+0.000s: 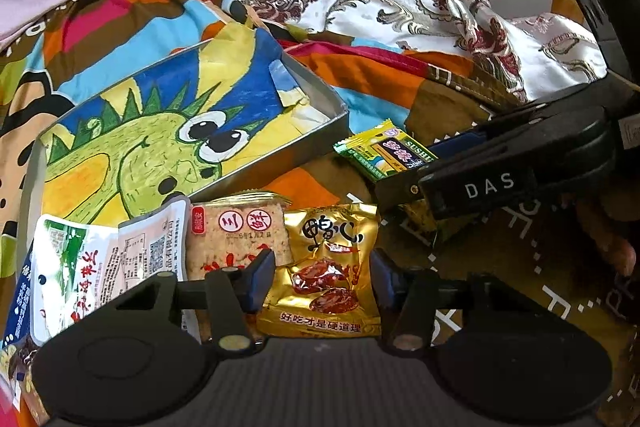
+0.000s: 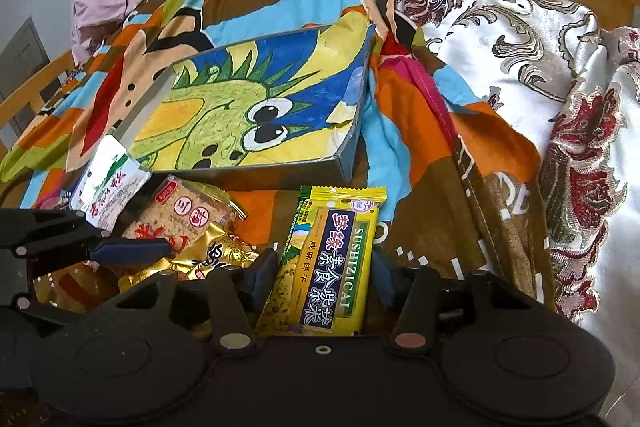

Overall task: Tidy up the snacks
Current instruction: 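Carry both packets over the dinosaur tin box and open both tools to drop them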

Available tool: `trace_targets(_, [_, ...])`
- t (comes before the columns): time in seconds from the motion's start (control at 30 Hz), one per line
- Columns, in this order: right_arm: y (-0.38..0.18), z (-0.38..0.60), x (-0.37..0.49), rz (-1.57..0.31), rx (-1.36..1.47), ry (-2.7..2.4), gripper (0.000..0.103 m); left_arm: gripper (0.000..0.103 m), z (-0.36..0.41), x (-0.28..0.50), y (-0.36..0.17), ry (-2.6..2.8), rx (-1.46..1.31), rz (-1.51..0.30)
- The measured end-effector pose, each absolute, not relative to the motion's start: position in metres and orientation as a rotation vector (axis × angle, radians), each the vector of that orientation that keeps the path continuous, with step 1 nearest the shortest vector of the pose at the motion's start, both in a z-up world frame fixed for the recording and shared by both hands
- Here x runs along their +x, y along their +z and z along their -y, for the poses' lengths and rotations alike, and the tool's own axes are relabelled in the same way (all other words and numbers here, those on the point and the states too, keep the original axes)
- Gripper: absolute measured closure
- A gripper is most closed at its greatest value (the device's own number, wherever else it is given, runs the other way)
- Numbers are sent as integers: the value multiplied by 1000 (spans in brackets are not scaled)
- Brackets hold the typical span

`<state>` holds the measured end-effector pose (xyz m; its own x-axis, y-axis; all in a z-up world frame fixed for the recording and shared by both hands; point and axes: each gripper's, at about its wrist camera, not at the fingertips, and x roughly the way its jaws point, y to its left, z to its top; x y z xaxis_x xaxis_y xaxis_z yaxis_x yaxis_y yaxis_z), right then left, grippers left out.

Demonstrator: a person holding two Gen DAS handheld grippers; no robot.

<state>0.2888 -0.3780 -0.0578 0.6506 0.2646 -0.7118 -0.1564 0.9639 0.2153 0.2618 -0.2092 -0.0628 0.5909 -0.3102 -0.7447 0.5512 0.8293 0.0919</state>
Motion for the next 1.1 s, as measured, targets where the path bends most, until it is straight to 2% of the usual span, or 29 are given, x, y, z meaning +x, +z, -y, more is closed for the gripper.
trace_targets(0.5, [-52,376,286,-775,157,248,50,51,198,244,-53,-419,266,-700])
trace_targets(0.93, [-26,369,300,-410,194,190,50,51,185,277,-16,-273,165,-481])
trace_targets(1.1, [-34,363,331,-386,161,169,50,51,176,322,-14,-252,90,-474])
